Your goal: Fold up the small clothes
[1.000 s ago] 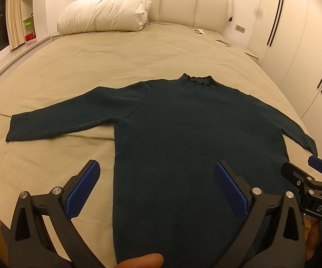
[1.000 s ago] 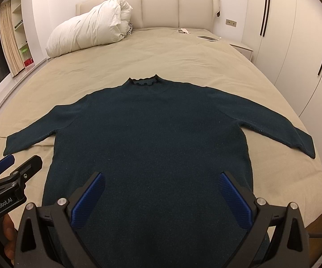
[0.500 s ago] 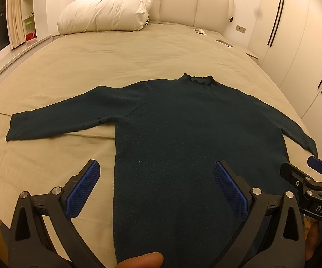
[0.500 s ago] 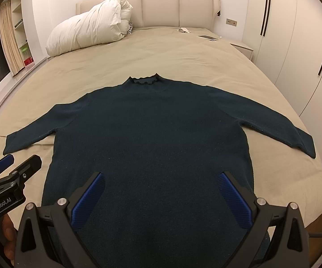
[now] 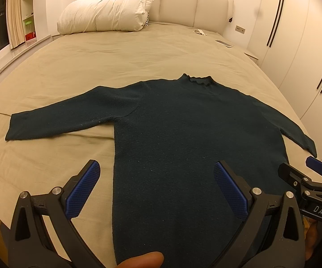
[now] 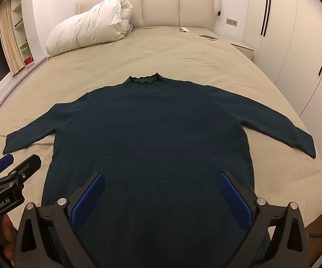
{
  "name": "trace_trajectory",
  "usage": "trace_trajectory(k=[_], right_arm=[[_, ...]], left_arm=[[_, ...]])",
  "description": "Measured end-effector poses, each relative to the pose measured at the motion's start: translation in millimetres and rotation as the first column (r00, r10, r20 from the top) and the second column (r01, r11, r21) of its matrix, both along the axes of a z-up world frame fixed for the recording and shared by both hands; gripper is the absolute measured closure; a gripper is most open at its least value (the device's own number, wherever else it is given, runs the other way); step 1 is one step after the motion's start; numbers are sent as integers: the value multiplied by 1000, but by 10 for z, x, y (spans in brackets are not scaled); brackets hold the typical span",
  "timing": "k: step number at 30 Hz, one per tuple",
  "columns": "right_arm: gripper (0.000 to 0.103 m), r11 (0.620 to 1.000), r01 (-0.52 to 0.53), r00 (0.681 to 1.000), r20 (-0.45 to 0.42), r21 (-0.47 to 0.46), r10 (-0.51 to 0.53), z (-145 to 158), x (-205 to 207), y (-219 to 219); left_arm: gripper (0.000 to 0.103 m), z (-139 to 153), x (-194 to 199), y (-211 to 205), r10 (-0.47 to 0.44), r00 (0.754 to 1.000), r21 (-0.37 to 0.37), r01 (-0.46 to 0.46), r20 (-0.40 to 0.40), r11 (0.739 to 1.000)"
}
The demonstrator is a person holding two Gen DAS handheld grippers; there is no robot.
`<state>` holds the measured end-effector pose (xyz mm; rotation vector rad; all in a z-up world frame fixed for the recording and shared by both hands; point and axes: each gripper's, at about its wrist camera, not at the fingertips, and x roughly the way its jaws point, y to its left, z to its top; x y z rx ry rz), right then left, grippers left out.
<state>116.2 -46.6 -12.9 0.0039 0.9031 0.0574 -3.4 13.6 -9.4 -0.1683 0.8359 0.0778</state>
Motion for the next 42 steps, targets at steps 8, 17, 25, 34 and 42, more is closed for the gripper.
trace_trajectory(k=[8, 17, 25, 34, 42], right_arm=[[0, 1000, -1, 1000, -1, -2, 1, -7, -2, 4], [0, 1000, -3, 1000, -4, -6, 3, -48, -39, 34], [0, 1000, -4, 1000, -8, -10, 4, -52, -48, 56], [0, 999, -40, 999, -7, 30, 40, -40, 23, 169], [1, 959, -143, 987, 107, 246, 120, 127, 76, 267]], left_arm=[[0, -16, -4, 2, 8, 1000, -3, -8, -3, 1000], [0, -30, 17, 9, 22, 1000, -7, -22, -5, 1000], [0, -44, 27, 82, 40, 999, -18, -40, 1, 999], [0, -200, 7, 689, 82, 996, -218, -77, 16, 973], [0, -468, -133, 2335, 335, 941, -507, -268, 45, 820]])
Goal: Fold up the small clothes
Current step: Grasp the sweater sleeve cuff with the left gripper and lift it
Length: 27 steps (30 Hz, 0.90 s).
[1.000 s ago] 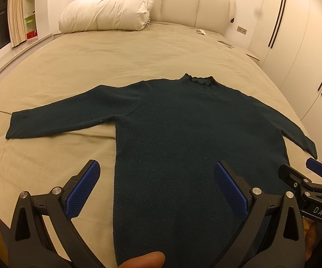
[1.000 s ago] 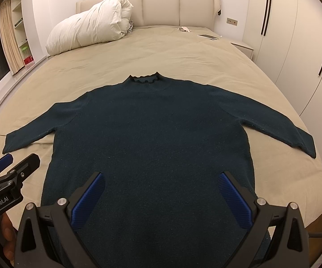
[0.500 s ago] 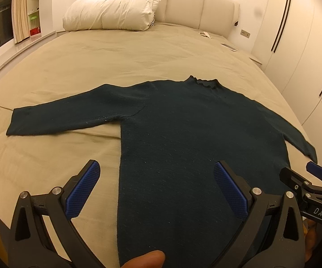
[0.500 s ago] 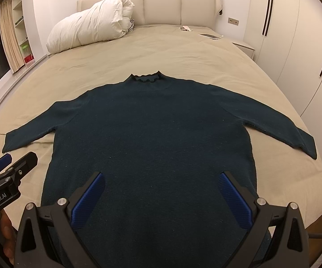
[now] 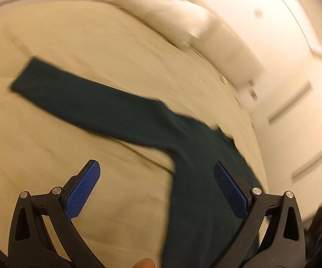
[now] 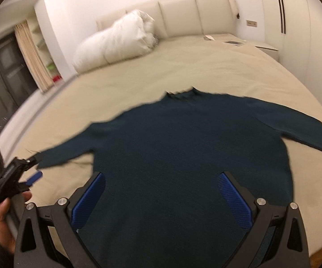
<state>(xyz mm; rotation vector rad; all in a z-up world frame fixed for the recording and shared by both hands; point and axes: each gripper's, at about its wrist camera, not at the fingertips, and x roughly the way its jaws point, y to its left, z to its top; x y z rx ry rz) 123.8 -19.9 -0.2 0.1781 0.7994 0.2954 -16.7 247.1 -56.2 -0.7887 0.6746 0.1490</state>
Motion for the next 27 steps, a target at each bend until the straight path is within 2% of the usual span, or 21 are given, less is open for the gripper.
trace_trajectory(k=[2, 4, 5, 7, 12, 15, 20, 21, 24, 27], right_arm=[[4, 998, -27, 999, 19, 50, 26, 24, 43, 59], [9, 994, -53, 998, 26, 99, 50, 31, 97, 126], [11, 991, -64, 998, 24, 117, 61, 23, 126, 161], [19, 983, -87, 996, 15, 162, 86, 9, 185, 225], [22, 970, -113, 993, -1, 216, 116, -37, 302, 336], [22, 968, -120, 992, -7, 222, 124, -64, 356, 371], [23, 962, -115, 992, -24, 246, 125, -117, 412, 364], [23, 962, -115, 992, -26, 247, 125, -121, 403, 358], [23, 962, -112, 992, -25, 248, 122, -117, 398, 359], [23, 962, -103, 993, -28, 253, 114, -142, 396, 330]], left_arm=[[0, -87, -72, 453, 82, 997, -74, -82, -10, 994], [0, -216, -127, 823, 136, 991, -175, -136, -10, 975], [0, -339, -153, 1072, 177, 984, -260, -175, -15, 950], [0, -513, -186, 1385, 236, 972, -363, -219, 2, 906], [0, -877, -160, 1873, 337, 942, -502, -292, -2, 814], [0, -992, -118, 2045, 371, 929, -539, -317, -9, 780], [1, -1015, 25, 2268, 399, 917, -547, -327, 13, 771], [1, -1142, 13, 2183, 402, 915, -543, -330, 16, 772], [2, -1238, 133, 2304, 401, 916, -541, -333, 9, 772], [10, -1298, 130, 2367, 430, 903, -575, -342, 20, 743]])
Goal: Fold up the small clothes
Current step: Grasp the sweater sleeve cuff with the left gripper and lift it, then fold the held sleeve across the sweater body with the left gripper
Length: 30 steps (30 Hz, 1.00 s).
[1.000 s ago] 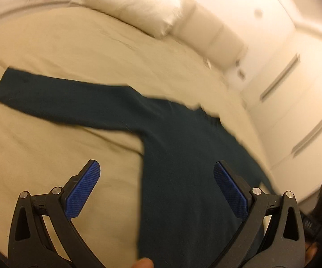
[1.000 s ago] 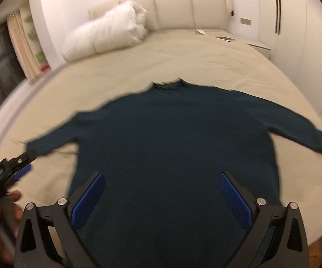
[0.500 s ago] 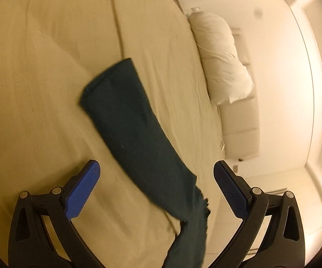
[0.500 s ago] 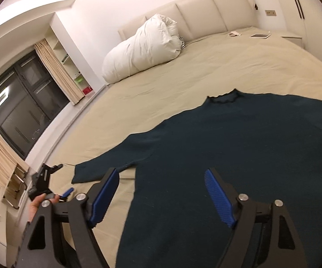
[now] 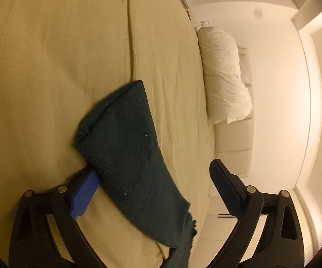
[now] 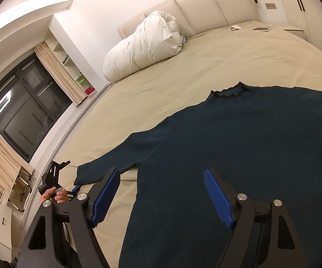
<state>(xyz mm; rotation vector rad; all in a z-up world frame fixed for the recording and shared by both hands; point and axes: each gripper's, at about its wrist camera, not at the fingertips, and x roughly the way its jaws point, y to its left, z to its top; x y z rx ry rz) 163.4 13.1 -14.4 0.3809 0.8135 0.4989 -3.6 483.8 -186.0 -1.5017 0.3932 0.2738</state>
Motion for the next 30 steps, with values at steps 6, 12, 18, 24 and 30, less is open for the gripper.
trace_trajectory(k=[6, 12, 18, 24, 30], right_arm=[[23, 1000, 4, 1000, -6, 5, -4, -18, -10, -24], [26, 1000, 2, 1000, -8, -5, -3, -32, -7, -23], [27, 1000, 22, 1000, -22, 0, -22, -98, 16, -115], [28, 999, 50, 998, -35, 21, -49, -183, 56, -287], [28, 994, 87, 994, -70, 64, -82, -276, 185, -547]], left_arm=[[33, -131, -21, 81, 30, 1000, -27, -30, 4, 999], [76, -154, 202, 100, -3, 994, 36, 7, -106, 999], [95, -31, 461, -56, -32, 984, 146, 58, -175, 988], [95, 759, 1058, -677, -145, 972, 441, 215, -187, 872], [95, 1303, 2016, -2276, -411, 866, 718, 478, -286, 506]])
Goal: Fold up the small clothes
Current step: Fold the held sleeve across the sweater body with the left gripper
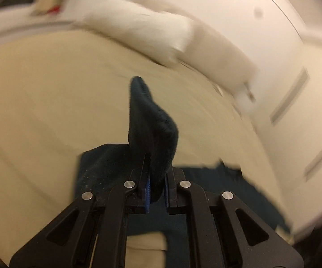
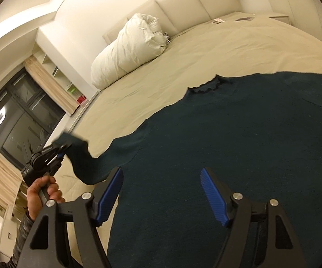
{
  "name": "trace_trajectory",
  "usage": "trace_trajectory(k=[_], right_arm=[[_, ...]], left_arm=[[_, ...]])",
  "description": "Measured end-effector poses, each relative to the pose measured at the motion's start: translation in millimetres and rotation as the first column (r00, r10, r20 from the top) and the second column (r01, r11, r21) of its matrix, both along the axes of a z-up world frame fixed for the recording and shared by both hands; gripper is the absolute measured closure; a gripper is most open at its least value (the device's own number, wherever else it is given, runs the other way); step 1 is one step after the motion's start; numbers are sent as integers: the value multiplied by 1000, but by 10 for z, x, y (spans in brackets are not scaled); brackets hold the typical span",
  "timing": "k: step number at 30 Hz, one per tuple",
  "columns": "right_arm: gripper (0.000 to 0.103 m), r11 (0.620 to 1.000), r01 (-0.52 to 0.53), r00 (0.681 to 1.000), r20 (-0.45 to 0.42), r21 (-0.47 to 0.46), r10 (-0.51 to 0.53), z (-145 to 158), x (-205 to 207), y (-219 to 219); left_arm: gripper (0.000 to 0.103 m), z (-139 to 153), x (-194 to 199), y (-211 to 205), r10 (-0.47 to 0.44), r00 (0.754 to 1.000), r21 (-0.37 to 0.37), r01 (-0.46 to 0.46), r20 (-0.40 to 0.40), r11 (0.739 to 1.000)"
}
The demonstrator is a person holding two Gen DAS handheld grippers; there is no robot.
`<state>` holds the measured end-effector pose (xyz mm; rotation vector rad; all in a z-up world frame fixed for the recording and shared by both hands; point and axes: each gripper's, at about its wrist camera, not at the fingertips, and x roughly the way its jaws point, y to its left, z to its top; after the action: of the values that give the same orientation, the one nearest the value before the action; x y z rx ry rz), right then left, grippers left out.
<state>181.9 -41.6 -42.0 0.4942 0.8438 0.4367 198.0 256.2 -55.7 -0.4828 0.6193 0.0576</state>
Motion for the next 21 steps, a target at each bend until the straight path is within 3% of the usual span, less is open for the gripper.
trace_trajectory(k=[2, 3, 5, 10, 14, 18, 21], right_arm=[[28, 1000, 2, 1000, -26, 23, -1, -44, 118, -105], [28, 999, -3, 999, -47, 34, 5, -79, 186, -143], [28, 997, -20, 994, -105, 72, 27, -186, 368, -215], [28, 982, -76, 974, -200, 174, 110, -457, 840, -143], [28, 944, -83, 937, -298, 318, 183, -749, 1248, 105], [28, 896, -111, 899, -341, 431, 275, -865, 1534, 421], [28, 886, -112, 885, -361, 450, 295, -879, 1660, 543]], left_arm=[[95, -109, 198, -717, -140, 990, 166, 143, -34, 976], [96, -260, 290, -1102, -199, 978, 258, 208, -64, 944], [96, -549, 388, -1485, -245, 963, 347, 270, -116, 898], [96, -1009, 472, -1720, -248, 955, 428, 295, -164, 854], [96, -1047, 431, -1758, -235, 963, 482, 269, -131, 833], [96, -1029, 97, -2141, -238, 964, 523, 263, -116, 811], [96, -1003, -28, -2134, -243, 963, 540, 267, -118, 798]])
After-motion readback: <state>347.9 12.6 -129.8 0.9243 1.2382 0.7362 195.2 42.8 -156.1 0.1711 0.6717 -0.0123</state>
